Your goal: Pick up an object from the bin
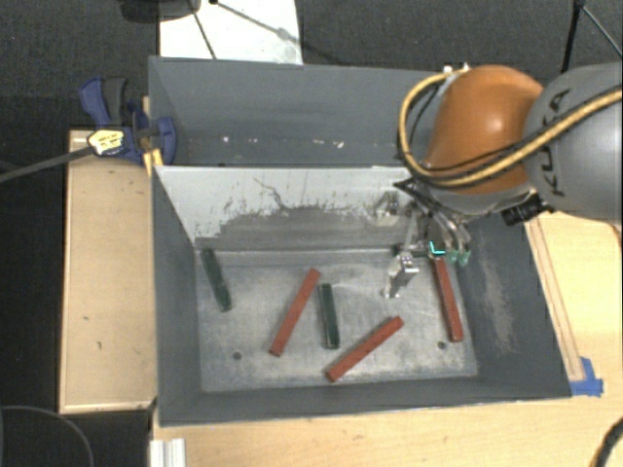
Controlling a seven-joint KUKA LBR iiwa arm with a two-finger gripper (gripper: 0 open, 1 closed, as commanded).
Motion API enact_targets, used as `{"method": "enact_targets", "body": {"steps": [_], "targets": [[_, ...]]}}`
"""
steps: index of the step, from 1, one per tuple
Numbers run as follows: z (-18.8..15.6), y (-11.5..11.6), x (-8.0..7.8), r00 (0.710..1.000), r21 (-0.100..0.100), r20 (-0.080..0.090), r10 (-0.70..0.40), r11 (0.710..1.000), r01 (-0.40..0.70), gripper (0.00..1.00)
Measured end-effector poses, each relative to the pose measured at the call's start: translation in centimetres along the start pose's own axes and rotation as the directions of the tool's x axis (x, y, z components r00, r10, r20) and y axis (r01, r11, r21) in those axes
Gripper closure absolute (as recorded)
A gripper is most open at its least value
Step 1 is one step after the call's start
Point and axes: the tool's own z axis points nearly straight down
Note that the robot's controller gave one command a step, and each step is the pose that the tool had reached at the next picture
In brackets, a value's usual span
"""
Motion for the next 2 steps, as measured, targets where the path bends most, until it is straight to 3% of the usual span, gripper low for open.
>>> {"method": "enact_targets", "body": {"steps": [1, 2], "targets": [[4.9, -0.8, 2.0, 1.0, 0.0, 0.006, 0.009, 1.0, -0.009, 0.0], [11.3, -2.0, 3.4, 0.999, -0.003, -0.013, 0.041, 0.999, -0.041, 1.0]]}}
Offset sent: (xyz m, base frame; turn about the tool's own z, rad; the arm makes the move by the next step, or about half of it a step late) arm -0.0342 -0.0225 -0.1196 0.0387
